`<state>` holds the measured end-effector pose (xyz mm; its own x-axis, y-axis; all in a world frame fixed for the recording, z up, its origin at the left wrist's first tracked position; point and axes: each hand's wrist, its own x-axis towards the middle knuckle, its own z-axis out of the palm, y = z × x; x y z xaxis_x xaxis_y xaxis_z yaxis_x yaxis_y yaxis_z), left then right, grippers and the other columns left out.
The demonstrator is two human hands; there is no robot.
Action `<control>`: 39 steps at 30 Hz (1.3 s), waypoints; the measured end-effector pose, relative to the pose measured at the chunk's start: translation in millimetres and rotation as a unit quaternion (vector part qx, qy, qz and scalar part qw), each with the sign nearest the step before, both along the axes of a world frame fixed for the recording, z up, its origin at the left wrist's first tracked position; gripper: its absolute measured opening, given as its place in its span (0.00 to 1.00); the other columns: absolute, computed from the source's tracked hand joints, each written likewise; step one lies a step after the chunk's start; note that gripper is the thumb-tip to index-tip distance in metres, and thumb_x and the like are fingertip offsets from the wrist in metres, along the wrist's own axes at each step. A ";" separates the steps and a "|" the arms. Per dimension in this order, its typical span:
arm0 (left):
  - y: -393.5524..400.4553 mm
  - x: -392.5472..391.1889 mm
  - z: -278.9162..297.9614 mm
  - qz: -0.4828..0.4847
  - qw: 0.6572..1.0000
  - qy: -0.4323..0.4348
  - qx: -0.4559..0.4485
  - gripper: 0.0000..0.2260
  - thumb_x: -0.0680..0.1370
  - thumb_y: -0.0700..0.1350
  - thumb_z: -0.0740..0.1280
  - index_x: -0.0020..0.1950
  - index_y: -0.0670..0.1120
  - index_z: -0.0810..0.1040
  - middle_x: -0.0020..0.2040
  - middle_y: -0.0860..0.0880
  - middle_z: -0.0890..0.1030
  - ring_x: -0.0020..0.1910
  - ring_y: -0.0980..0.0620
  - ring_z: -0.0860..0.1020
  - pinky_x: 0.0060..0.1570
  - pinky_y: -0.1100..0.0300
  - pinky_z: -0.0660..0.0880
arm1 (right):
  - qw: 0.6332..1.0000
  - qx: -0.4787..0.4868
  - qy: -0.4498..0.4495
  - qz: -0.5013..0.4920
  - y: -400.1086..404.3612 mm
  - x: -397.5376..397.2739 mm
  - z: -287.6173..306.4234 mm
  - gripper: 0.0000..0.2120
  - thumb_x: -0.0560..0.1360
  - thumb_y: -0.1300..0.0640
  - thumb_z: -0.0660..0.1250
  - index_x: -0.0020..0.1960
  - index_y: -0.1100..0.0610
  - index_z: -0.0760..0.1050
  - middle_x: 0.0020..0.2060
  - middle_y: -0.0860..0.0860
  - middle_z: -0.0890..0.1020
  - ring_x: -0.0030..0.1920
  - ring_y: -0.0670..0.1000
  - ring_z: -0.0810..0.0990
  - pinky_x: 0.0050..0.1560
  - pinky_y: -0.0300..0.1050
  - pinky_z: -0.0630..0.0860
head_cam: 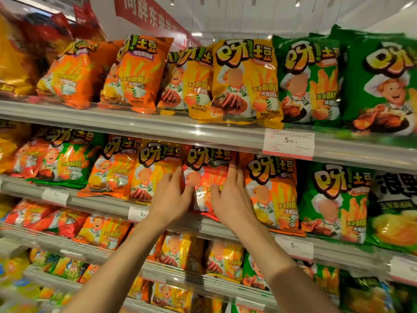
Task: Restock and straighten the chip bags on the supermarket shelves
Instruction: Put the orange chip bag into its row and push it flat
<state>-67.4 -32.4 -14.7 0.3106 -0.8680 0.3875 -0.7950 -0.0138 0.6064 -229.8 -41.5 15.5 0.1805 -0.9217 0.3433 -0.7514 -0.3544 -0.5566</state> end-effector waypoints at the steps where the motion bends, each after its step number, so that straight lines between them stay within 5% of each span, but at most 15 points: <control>1: -3.1 1.2 0.5 -0.001 1.000 -0.001 0.010 0.31 0.82 0.65 0.55 0.77 0.45 0.65 0.66 0.41 0.75 0.67 0.40 0.72 0.64 0.44 0.71 | 1.000 0.011 -0.001 -0.003 -2.4 2.3 -0.5 0.35 0.83 0.48 0.58 0.81 0.58 0.44 0.81 0.59 0.50 0.77 0.62 0.60 0.71 0.55 0.68; 4: -8.5 3.0 2.5 -0.015 1.000 0.004 0.011 0.34 0.81 0.67 0.53 0.72 0.39 0.70 0.63 0.39 0.79 0.64 0.38 0.75 0.63 0.41 0.72 | 0.999 0.048 -0.010 -0.001 -8.5 4.4 -5.3 0.34 0.83 0.49 0.59 0.81 0.58 0.45 0.81 0.59 0.51 0.77 0.62 0.61 0.70 0.54 0.67; 12: -4.2 5.5 0.9 -0.029 0.995 0.060 -0.080 0.34 0.80 0.65 0.60 0.79 0.45 0.65 0.74 0.44 0.72 0.73 0.45 0.69 0.71 0.50 0.67 | 0.998 0.023 -0.050 0.006 -11.5 -1.3 -15.6 0.34 0.83 0.46 0.61 0.82 0.54 0.49 0.80 0.52 0.58 0.77 0.54 0.63 0.71 0.49 0.66; 19: 8.8 13.5 5.3 -0.045 0.987 0.104 -0.116 0.35 0.77 0.68 0.63 0.78 0.50 0.66 0.75 0.49 0.71 0.69 0.55 0.70 0.62 0.59 0.66 | 0.993 0.005 -0.107 0.039 -11.4 -7.9 -16.4 0.35 0.80 0.43 0.64 0.81 0.48 0.52 0.79 0.46 0.61 0.77 0.50 0.63 0.69 0.43 0.63; 24: 25.8 10.0 6.0 -0.022 0.982 0.127 -0.136 0.31 0.78 0.64 0.66 0.77 0.53 0.68 0.73 0.52 0.72 0.63 0.60 0.70 0.54 0.67 0.66 | 0.987 0.009 -0.138 0.083 -9.6 -14.8 -18.1 0.36 0.77 0.37 0.65 0.79 0.40 0.53 0.77 0.41 0.62 0.73 0.48 0.69 0.68 0.53 0.73; 29: 51.4 1.5 2.1 0.009 0.978 0.152 -0.141 0.29 0.78 0.62 0.68 0.76 0.54 0.69 0.73 0.54 0.73 0.69 0.54 0.72 0.68 0.49 0.71 | 0.977 0.022 -0.162 0.136 -1.7 -23.0 -27.9 0.34 0.76 0.35 0.66 0.77 0.33 0.54 0.73 0.36 0.64 0.70 0.45 0.69 0.66 0.54 0.75; 39: 104.3 18.5 -17.9 0.058 0.971 0.171 -0.158 0.27 0.77 0.64 0.68 0.74 0.61 0.69 0.66 0.65 0.74 0.65 0.66 0.72 0.64 0.56 0.74 | 0.963 0.000 -0.167 0.210 23.8 -4.6 -47.5 0.33 0.73 0.32 0.67 0.72 0.24 0.53 0.69 0.32 0.64 0.66 0.41 0.70 0.63 0.48 0.75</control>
